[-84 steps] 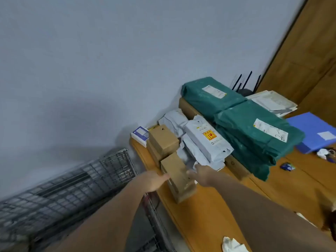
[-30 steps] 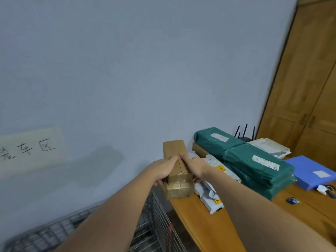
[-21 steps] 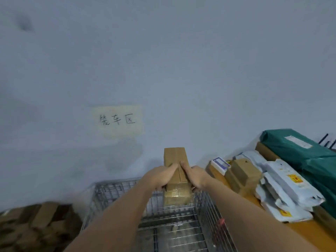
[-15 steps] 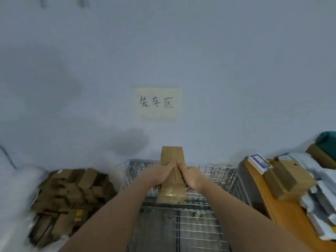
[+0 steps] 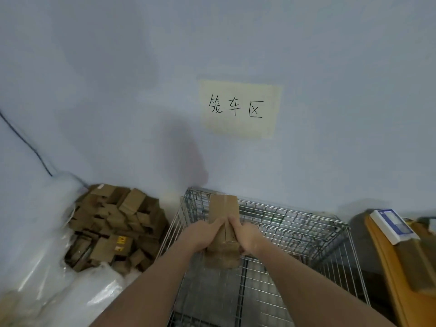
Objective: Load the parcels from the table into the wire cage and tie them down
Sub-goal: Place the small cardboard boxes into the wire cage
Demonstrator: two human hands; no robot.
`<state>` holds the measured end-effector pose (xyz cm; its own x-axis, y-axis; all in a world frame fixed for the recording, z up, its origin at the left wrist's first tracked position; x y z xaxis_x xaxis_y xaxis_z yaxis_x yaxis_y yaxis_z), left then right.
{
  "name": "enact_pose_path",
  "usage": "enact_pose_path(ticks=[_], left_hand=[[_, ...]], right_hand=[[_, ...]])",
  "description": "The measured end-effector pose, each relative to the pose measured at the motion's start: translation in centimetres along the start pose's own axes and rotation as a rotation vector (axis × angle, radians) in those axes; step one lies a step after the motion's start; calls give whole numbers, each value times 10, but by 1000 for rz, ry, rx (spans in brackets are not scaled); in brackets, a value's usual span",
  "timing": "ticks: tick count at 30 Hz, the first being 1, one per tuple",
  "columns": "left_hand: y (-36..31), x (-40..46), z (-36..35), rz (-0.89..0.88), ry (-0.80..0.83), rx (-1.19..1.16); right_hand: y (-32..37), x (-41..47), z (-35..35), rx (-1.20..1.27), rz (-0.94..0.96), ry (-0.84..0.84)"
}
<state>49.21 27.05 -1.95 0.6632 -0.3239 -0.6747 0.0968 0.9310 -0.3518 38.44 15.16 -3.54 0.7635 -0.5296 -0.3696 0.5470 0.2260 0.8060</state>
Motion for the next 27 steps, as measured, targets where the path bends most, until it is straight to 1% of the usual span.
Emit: enact_pose_path(ticks=[5,10,12,15,17,22,27], left_hand=[[17,57,-56,118,91,-186],[52,143,-120,178,123,-273],[76,188,-148,224,138,-272],[113,262,-184,284,103,-242],[133,310,-205,276,79,-293],[166,434,-245,257,70,-401],[177,533,-258,216,29,-504]], right_hand=[[-65,40,-27,75,-137,-30],[-140,98,-85,120,-210,-25],[-173,129,-118,143,-233,-24],[-225,175,-170,233,-303,-43],[-258,208,-206,299,-331,-49],[-323,307,-274,366,-310,-48],[-363,397,-307,335,-249,-65]])
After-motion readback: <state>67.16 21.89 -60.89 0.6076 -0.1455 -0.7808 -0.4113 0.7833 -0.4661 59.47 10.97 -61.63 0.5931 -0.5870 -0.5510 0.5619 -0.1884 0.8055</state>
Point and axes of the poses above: each hand's wrist, its own x-axis towards the middle knuckle, its own z-axis out of the back of the hand, y = z × x, the point moved 5 cm from there along x, towards the middle knuckle, and after that the axes turned 15 degrees about z, right-handed, at the moved point
